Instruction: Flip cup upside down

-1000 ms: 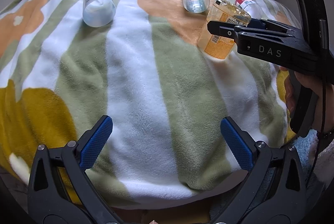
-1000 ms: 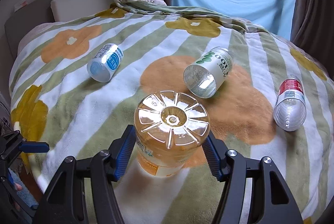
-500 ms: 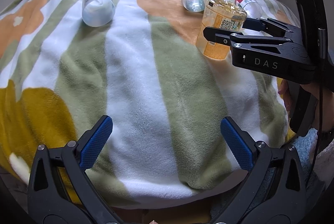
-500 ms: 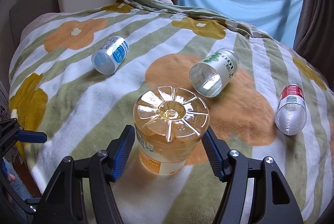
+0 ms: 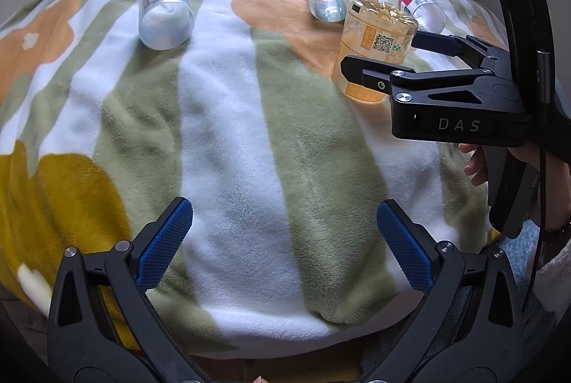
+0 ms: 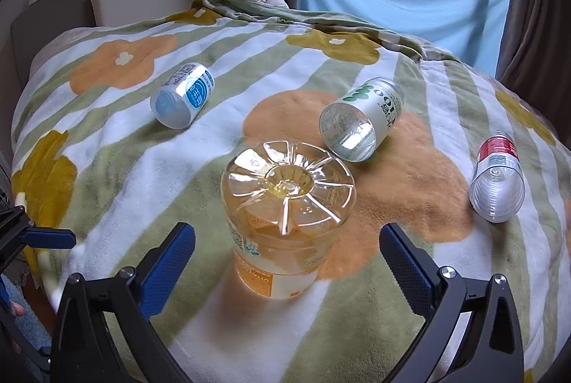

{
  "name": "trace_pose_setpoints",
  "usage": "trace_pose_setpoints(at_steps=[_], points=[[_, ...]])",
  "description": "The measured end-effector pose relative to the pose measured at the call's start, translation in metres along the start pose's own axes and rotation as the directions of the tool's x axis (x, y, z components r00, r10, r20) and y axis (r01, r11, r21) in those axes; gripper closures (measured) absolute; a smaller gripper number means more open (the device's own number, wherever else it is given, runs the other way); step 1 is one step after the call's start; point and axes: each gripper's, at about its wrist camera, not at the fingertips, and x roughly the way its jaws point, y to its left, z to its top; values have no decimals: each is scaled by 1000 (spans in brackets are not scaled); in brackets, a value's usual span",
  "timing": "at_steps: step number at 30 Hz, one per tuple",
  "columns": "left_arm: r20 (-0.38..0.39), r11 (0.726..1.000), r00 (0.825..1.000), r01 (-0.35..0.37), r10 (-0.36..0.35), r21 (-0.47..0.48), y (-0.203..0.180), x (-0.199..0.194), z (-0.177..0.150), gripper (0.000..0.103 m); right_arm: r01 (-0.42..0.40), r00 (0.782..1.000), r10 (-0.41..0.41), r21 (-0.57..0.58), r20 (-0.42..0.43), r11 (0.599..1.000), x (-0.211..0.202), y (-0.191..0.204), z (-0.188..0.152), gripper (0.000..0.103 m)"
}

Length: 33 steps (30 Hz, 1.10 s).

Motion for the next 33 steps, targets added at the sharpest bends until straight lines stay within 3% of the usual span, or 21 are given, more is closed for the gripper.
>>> trace_pose_setpoints(at_steps=[8, 15, 19, 24, 26, 33], points=[[55, 1000, 998, -2, 2, -1, 1, -16, 0, 0, 14, 1000, -14, 57, -4, 998, -34, 0, 7, 0], [197, 999, 980, -30, 32, -11, -1, -81, 19, 0, 147, 983, -151, 39, 109, 988, -130, 17, 25, 0], [326, 998, 944, -32, 46, -48, -2, -140, 35, 0, 184, 963, -202, 112, 178, 977, -193, 17, 32, 0], [501, 996, 861, -59, 88, -73, -10, -213, 43, 0, 234, 928, -287, 227, 240, 946, -249, 13, 32, 0], [541, 995, 836, -56, 89, -77, -13, -231, 43, 0, 254, 911, -323, 269, 256, 929, -265, 10, 28, 0], [597, 995, 797, -79, 96, -54, -26, -247, 32, 0, 310, 868, -409, 337, 280, 889, -286, 2, 11, 0]])
